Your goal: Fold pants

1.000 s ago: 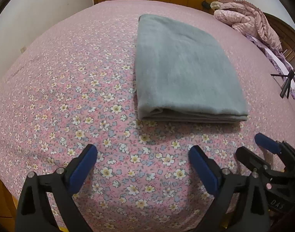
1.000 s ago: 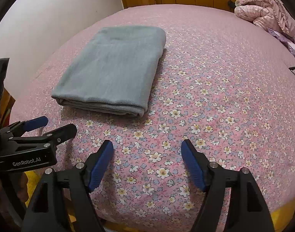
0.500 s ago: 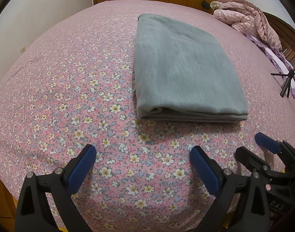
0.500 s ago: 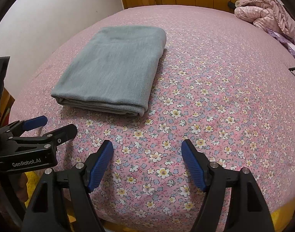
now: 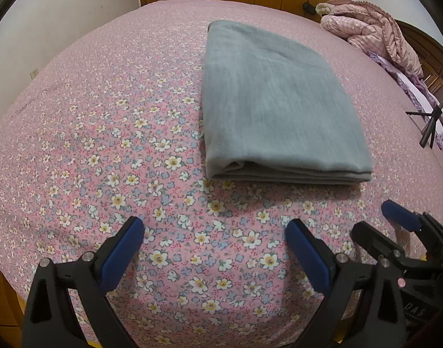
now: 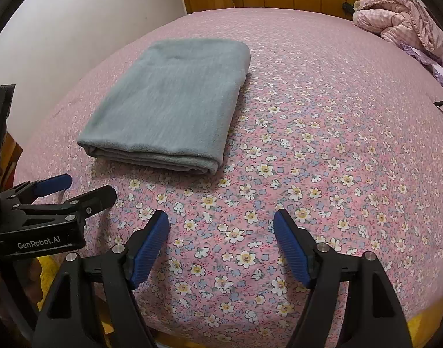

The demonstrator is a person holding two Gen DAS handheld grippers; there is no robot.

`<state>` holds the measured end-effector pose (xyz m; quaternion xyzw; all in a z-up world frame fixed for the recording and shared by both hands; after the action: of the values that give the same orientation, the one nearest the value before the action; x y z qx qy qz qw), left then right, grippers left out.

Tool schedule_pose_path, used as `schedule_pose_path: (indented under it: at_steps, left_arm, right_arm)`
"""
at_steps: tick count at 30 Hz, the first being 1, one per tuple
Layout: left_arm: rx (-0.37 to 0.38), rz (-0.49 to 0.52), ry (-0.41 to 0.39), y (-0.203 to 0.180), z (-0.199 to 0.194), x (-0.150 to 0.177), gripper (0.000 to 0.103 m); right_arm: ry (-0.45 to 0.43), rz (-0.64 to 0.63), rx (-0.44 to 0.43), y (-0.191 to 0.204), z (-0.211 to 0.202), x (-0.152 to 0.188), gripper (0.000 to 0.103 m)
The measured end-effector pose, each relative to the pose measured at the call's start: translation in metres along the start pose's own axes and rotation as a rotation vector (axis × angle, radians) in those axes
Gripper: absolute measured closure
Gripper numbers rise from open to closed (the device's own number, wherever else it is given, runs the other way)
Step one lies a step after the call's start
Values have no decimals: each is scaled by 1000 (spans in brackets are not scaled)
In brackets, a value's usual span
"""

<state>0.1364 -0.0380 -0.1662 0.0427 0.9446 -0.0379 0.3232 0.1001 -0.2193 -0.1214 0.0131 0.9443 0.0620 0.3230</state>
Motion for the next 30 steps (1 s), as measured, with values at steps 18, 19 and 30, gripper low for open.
schedule_pose_path:
  at_steps: [18, 19, 30]
  left_arm:
    - [-3, 4, 0, 0, 2, 1, 2]
    - [-3, 4, 0, 0, 2, 1, 2]
    - [-3, 3, 0, -1, 1, 1, 1]
  right_arm:
    - [-2, 5, -2, 0, 1, 1, 24]
    - [-2, 4, -2, 0, 1, 1, 24]
    - [-3, 5, 0, 1, 1, 1, 23]
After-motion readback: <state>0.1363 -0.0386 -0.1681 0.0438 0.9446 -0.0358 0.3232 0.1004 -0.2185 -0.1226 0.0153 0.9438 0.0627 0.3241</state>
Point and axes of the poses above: each gripper's, at about its wrist camera, not at the fingertips, and z roughly the way its jaws point, y to its left, x to its underside, the point moved 9 cm from there along z, roughly the way its jaws point, and after that the axes turned 8 degrees about -y, right-handed, at the moved point
